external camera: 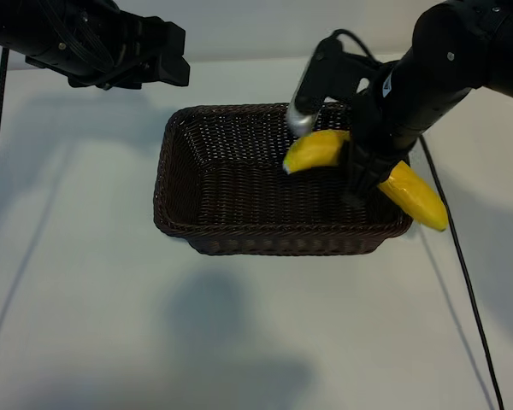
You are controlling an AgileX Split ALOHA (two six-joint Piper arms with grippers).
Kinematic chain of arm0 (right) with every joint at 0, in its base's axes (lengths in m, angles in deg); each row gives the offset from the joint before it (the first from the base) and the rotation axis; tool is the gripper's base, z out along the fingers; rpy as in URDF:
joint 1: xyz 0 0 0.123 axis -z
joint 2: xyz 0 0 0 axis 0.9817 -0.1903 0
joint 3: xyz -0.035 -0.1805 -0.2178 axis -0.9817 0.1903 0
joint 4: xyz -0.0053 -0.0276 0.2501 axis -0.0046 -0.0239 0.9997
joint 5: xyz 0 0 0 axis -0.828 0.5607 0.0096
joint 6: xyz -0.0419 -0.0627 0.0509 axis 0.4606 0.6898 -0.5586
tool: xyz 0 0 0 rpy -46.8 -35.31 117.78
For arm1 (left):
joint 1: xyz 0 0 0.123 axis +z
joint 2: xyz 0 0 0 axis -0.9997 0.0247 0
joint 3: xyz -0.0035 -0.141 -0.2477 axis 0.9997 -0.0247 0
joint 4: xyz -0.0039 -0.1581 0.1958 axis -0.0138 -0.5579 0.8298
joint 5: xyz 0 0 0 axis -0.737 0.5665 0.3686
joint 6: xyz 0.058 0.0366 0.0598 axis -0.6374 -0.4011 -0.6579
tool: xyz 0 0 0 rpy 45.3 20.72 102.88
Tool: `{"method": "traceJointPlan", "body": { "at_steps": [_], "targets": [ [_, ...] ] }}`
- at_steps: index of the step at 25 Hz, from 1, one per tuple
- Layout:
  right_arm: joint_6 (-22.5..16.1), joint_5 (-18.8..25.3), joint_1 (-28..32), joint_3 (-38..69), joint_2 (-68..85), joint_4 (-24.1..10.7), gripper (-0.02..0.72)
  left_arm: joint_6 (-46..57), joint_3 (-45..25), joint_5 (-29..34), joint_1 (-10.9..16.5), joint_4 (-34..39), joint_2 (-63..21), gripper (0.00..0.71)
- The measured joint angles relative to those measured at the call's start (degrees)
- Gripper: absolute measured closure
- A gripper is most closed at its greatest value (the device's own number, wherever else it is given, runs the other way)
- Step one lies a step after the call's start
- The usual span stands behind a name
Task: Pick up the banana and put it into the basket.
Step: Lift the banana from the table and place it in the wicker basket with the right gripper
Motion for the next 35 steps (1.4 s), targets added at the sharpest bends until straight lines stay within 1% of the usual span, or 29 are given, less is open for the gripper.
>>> {"method": "traceJointPlan", "body": {
  "at_steps": [2, 4, 7, 10, 12, 17, 19, 22, 23, 29, 35],
  "targets": [
    [5.3, -0.7, 0.0, 0.0, 0.0, 2.8, 0.299, 0.0, 0.0, 0.0, 0.0, 0.0, 0.0, 0.121],
    [8.4, -1.7, 0.0, 0.0, 0.0, 6.3, 0.299, 0.0, 0.0, 0.0, 0.0, 0.0, 0.0, 0.121],
    [12.1, -2.9, 0.0, 0.0, 0.0, 10.2, 0.299, 0.0, 0.0, 0.0, 0.0, 0.0, 0.0, 0.121],
    [14.3, -3.2, -0.1, 0.0, 0.0, 12.2, 0.299, 0.0, 0.0, 0.0, 0.0, 0.0, 0.0, 0.121],
    [15.0, -3.4, -0.6, -0.2, -0.3, 12.3, 0.299, 0.0, 0.0, 0.0, 0.0, 0.0, 0.0, 0.121],
    [15.1, -3.7, -3.2, -3.6, -2.8, 11.8, 0.299, 0.0, 0.0, 0.0, 0.0, 0.0, 0.0, 0.121],
    [15.1, -3.1, -4.0, -5.7, -4.5, 11.6, 0.299, 0.0, 0.0, 0.0, 0.0, 0.0, 0.0, 0.121],
    [15.0, -1.6, -4.9, -8.4, -6.9, 10.2, 0.299, 0.0, 0.0, 0.0, 0.0, 0.0, 0.0, 0.121],
    [15.0, -1.5, -5.0, -9.0, -7.5, 9.6, 0.299, 0.0, 0.0, 0.0, 0.0, 0.0, 0.0, 0.121],
    [15.3, -1.9, -5.0, -10.2, -10.7, 9.0, 0.299, 0.0, 0.0, 0.1, 0.0, 0.0, 0.0, 0.121],
    [15.7, -2.7, -5.0, -10.2, -13.3, 6.7, 0.299, 0.1, 0.0, 0.1, 0.0, 0.0, 0.0, 0.121]
  ]
}}
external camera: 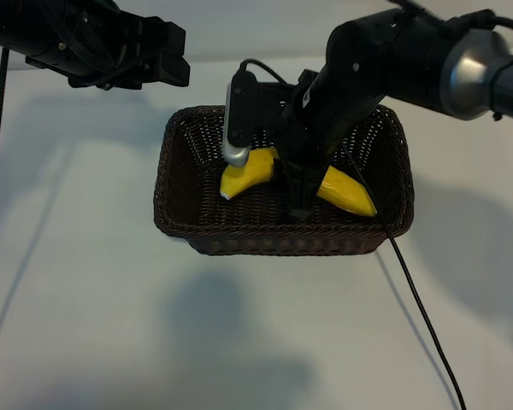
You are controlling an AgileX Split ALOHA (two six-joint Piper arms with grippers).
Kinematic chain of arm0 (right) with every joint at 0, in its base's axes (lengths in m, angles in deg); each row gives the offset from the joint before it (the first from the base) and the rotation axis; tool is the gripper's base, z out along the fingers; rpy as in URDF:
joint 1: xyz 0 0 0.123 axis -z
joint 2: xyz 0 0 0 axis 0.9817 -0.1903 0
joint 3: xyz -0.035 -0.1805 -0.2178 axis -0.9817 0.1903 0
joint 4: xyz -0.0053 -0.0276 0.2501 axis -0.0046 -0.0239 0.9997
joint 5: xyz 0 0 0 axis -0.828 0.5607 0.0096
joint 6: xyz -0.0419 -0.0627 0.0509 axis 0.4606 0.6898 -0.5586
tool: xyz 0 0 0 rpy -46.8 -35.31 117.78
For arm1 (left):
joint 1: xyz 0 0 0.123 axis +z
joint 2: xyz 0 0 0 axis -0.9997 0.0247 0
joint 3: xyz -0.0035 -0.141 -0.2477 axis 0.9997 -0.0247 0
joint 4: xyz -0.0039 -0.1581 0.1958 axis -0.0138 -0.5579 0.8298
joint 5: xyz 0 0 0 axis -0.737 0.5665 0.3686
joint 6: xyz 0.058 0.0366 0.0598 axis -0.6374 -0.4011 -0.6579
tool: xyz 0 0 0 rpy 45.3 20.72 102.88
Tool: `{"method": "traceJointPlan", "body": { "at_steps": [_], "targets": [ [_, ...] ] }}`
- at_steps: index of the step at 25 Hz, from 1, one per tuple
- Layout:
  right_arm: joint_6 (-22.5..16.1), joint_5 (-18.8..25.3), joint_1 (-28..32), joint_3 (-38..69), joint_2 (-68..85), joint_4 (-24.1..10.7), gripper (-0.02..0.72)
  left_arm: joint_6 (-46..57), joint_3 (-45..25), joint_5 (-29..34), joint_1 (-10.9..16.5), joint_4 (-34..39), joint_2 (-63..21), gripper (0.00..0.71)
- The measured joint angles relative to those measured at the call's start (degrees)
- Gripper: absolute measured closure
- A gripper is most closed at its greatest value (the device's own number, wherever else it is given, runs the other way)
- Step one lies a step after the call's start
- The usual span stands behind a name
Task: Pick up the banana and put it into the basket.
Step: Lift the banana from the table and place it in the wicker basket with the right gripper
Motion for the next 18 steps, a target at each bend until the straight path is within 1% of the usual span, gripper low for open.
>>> {"method": "traceJointPlan", "body": {
  "at_steps": [6, 18],
  "targets": [
    [-0.6, -1.7, 0.0, 0.0, -2.4, -0.5, 0.299, 0.0, 0.0, 0.0, 0.0, 0.0, 0.0, 0.121],
    [-0.7, -2.7, 0.0, -0.1, -6.1, -0.5, 0.299, 0.0, 0.0, 0.0, 0.0, 0.0, 0.0, 0.122]
  ]
}}
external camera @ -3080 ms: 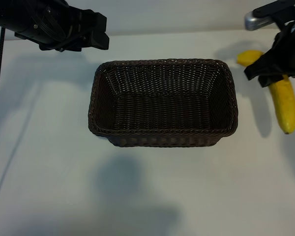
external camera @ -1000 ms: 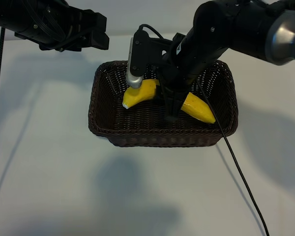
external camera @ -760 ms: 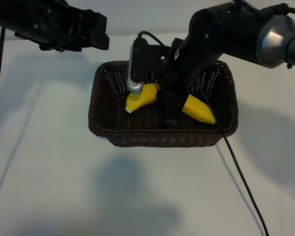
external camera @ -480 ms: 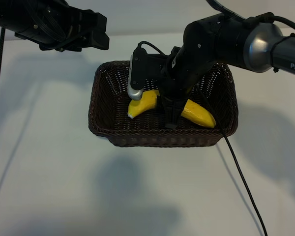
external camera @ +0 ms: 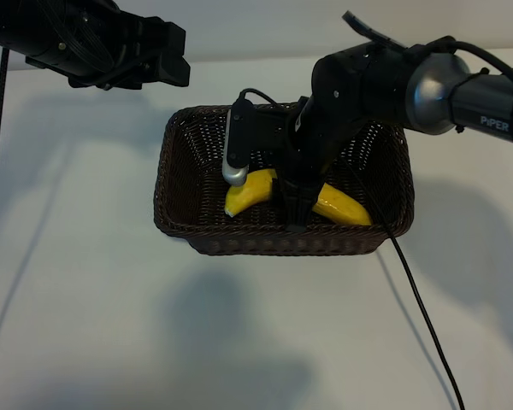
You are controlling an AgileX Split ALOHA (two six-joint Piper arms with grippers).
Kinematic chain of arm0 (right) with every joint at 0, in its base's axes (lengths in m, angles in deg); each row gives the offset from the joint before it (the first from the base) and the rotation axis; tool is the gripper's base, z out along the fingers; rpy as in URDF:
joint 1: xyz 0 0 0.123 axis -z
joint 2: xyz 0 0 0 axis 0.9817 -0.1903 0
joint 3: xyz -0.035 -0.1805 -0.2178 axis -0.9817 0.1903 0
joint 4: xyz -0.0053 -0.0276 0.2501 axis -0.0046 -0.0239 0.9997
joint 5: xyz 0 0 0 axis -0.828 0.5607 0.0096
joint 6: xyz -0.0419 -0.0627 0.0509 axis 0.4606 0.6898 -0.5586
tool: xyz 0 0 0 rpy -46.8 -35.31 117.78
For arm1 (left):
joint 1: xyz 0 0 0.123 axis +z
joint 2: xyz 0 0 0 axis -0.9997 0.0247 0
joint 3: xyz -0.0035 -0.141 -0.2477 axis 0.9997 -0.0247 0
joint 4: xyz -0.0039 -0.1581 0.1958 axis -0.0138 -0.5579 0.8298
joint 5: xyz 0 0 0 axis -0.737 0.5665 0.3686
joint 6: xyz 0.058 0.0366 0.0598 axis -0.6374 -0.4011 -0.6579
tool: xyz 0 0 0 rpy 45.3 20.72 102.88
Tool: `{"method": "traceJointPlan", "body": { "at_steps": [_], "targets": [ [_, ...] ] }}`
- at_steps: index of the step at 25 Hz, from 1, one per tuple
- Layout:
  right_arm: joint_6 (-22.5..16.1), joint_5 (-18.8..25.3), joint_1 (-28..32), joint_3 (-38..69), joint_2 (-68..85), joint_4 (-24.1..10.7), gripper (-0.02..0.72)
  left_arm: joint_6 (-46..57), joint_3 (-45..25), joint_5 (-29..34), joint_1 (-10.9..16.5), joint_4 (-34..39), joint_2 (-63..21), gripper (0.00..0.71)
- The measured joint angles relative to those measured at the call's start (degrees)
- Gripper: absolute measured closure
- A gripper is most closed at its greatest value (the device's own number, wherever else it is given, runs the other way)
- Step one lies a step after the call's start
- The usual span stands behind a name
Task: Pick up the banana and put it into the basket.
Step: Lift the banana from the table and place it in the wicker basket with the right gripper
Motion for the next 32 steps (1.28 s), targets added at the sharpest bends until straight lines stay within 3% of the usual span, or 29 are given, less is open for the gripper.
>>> {"method": "traceJointPlan", "body": {
  "at_steps": [7, 15, 17, 21, 23, 32],
  "targets": [
    [-0.4, -0.7, 0.0, 0.0, -0.9, 0.0, 0.299, 0.0, 0.0, 0.0, 0.0, 0.0, 0.0, 0.122],
    [-4.3, -2.1, 0.0, -0.1, -0.9, -1.4, 0.293, -0.1, 0.0, 0.0, 0.0, 0.0, 0.0, 0.122],
    [-5.6, -2.2, 0.0, -0.1, -0.9, -1.7, 0.239, -0.1, 0.0, 0.0, 0.0, 0.0, 0.0, 0.122],
    [-8.2, -2.4, 0.0, -0.1, -0.9, -3.4, 0.057, -0.1, 0.0, 0.0, 0.0, 0.0, 0.0, 0.122],
    [-10.0, -2.3, 0.0, -0.1, -0.9, -4.9, 0.011, -0.1, 0.0, 0.0, 0.0, 0.0, 0.0, 0.122],
    [-15.9, -1.3, 0.0, -0.2, -0.9, -7.2, 0.012, -0.1, 0.0, 0.0, 0.0, 2.5, 0.0, 0.122]
  ]
}}
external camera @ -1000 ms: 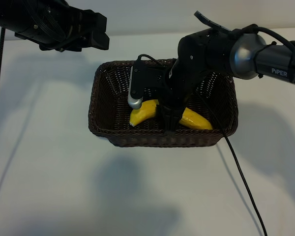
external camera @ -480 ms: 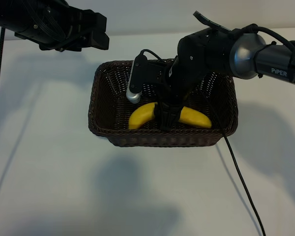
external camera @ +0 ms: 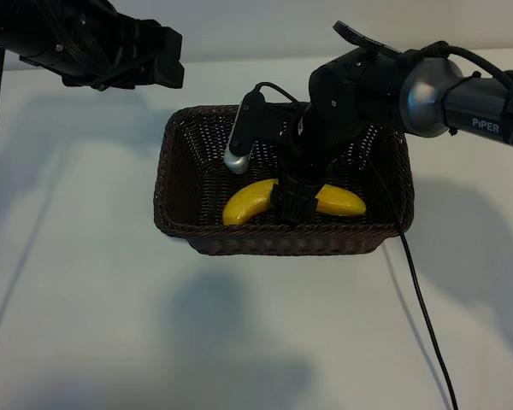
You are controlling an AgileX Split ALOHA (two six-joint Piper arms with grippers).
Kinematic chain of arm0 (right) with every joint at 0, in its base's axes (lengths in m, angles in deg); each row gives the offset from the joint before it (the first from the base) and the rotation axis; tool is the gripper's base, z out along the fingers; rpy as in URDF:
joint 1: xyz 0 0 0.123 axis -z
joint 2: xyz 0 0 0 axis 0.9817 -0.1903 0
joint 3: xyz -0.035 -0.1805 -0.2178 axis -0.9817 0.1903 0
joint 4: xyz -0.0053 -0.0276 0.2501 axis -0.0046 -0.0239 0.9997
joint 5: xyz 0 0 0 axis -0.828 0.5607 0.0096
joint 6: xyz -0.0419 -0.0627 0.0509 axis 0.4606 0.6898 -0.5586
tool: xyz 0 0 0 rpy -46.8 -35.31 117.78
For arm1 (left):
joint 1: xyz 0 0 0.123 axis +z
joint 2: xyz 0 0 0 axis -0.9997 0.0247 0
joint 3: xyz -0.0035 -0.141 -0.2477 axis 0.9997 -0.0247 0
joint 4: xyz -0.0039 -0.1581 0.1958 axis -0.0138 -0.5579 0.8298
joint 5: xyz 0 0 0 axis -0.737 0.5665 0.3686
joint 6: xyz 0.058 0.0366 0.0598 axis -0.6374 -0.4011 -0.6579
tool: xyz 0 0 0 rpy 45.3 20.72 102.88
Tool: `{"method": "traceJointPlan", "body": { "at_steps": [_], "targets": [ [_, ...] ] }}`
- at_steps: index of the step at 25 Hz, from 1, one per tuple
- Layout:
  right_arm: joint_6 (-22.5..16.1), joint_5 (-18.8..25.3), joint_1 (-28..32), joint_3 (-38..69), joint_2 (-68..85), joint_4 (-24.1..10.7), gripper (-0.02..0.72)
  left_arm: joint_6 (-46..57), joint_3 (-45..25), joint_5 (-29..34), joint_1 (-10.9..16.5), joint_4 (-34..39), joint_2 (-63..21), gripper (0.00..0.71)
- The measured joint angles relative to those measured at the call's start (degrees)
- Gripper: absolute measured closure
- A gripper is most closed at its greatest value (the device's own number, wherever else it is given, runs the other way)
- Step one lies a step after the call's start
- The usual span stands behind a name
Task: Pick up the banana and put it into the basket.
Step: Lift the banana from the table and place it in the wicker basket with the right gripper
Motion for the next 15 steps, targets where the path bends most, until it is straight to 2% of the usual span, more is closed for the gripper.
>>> {"method": "traceJointPlan", "body": {
  "at_steps": [4, 15],
  "targets": [
    [-1.9, 0.6, 0.0, -0.4, 1.2, -1.2, 0.013, 0.0, 0.0, 0.0, 0.0, 0.2, 0.0, 0.122],
    [-13.0, 12.6, 0.0, -10.8, 3.1, -7.1, 0.029, 0.0, 0.0, 0.0, 0.0, 0.3, 0.0, 0.122]
  ]
}}
